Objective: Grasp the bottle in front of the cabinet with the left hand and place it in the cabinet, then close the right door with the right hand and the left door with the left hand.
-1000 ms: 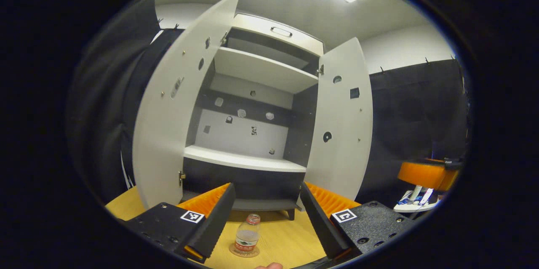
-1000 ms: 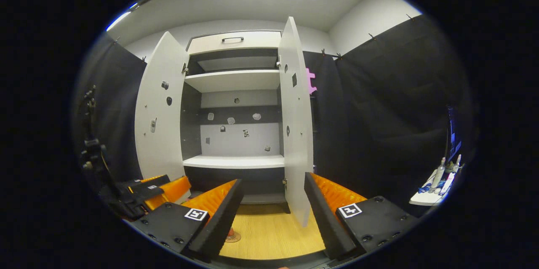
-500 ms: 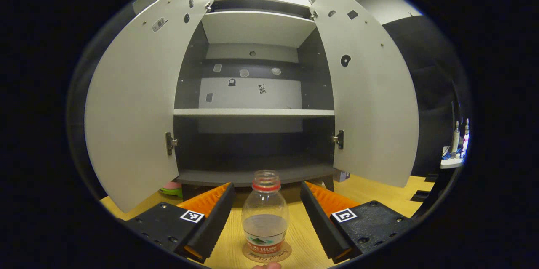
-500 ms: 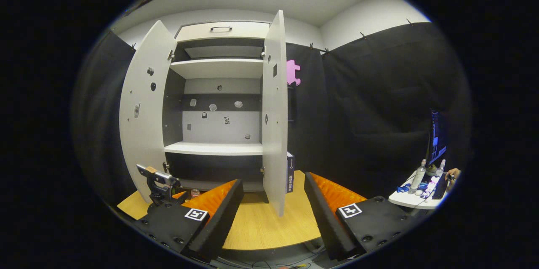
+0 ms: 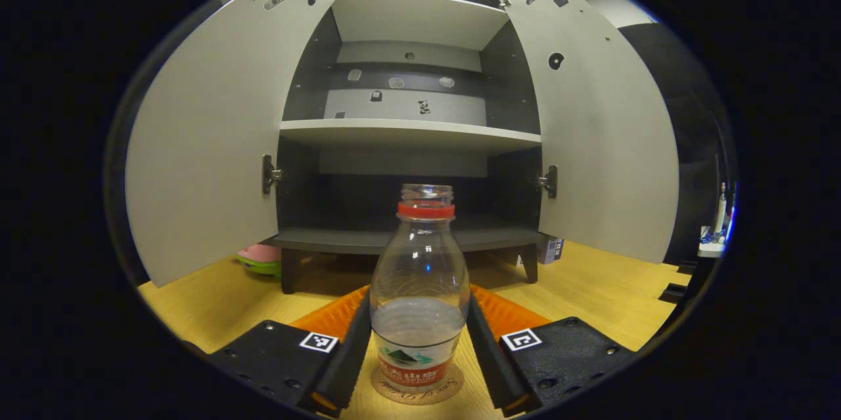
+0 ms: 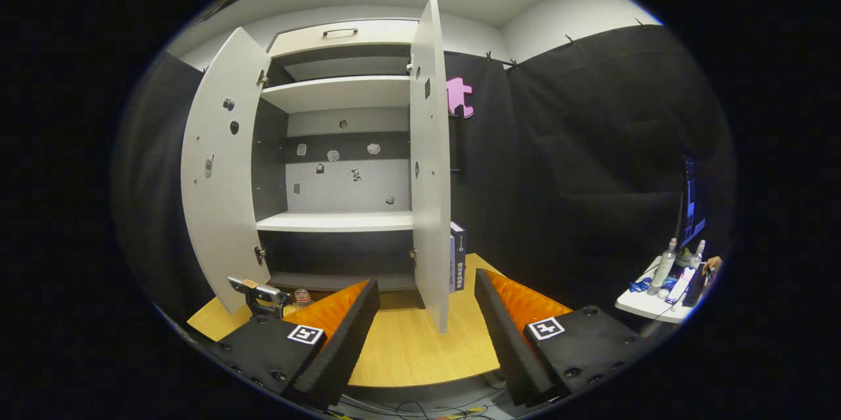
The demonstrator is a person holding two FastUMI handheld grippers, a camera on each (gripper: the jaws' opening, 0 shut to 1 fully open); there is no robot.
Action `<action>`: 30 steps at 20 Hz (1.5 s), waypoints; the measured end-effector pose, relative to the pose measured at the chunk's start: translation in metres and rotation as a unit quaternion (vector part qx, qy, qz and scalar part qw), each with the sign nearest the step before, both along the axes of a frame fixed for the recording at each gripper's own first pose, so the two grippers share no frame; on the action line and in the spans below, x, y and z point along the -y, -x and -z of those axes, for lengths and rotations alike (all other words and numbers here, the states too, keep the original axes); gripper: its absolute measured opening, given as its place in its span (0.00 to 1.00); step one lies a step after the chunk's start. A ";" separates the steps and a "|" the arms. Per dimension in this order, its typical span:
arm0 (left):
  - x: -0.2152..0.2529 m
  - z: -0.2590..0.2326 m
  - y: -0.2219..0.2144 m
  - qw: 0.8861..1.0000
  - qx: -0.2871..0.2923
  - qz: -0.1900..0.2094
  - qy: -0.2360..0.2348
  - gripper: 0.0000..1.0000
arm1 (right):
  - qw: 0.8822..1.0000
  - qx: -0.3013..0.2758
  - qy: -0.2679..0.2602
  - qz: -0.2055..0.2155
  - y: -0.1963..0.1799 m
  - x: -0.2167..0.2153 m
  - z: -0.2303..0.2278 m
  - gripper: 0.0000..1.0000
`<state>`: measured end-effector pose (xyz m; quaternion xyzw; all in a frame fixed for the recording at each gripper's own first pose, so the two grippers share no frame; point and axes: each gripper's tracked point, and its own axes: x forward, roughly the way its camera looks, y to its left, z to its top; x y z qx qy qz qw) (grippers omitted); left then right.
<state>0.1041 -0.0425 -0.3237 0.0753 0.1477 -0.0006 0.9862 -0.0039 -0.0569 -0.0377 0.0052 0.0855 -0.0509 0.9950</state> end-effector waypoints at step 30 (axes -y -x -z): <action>0.048 -0.335 -0.256 0.997 0.058 0.009 0.051 0.74 | 0.999 0.011 -0.012 0.041 -0.059 0.155 0.024 0.97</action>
